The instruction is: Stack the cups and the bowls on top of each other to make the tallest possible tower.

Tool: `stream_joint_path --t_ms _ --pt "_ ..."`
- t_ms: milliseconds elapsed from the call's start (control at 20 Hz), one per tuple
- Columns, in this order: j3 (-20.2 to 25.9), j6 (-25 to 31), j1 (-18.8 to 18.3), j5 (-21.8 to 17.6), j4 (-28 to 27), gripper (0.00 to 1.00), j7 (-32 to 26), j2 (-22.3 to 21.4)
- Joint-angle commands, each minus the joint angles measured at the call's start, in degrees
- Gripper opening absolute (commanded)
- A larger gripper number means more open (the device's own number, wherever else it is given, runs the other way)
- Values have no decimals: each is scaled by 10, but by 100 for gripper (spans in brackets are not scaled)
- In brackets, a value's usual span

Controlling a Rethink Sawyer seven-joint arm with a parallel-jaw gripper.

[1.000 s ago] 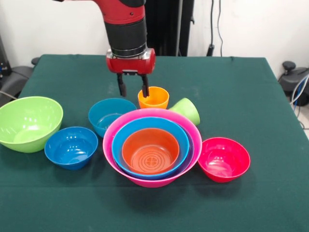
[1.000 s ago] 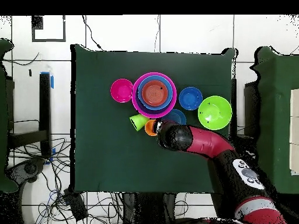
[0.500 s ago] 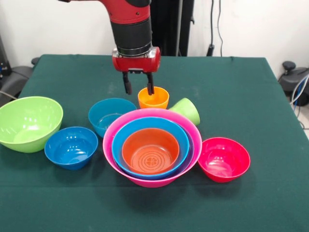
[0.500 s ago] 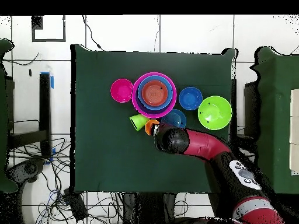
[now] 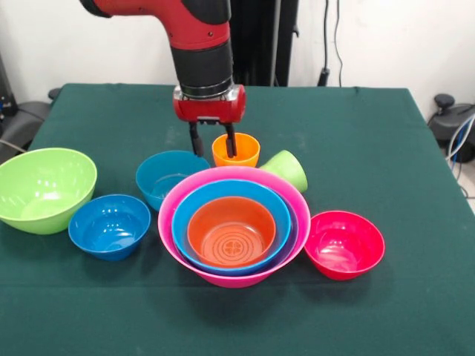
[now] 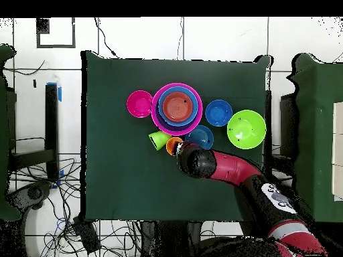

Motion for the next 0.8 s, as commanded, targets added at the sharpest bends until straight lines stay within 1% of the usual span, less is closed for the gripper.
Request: stream_joint_path --t_ms 50,550,600,750,800 --pt "6 -38 -4 -17 -3 100 59 51" --pt "5 -50 -5 -21 -9 100 54 64" --pt "6 -56 -5 -23 -8 0 55 64" --pt "2 -73 -2 -24 -4 0 64 60" --pt "0 -66 0 -22 -3 0 64 55"
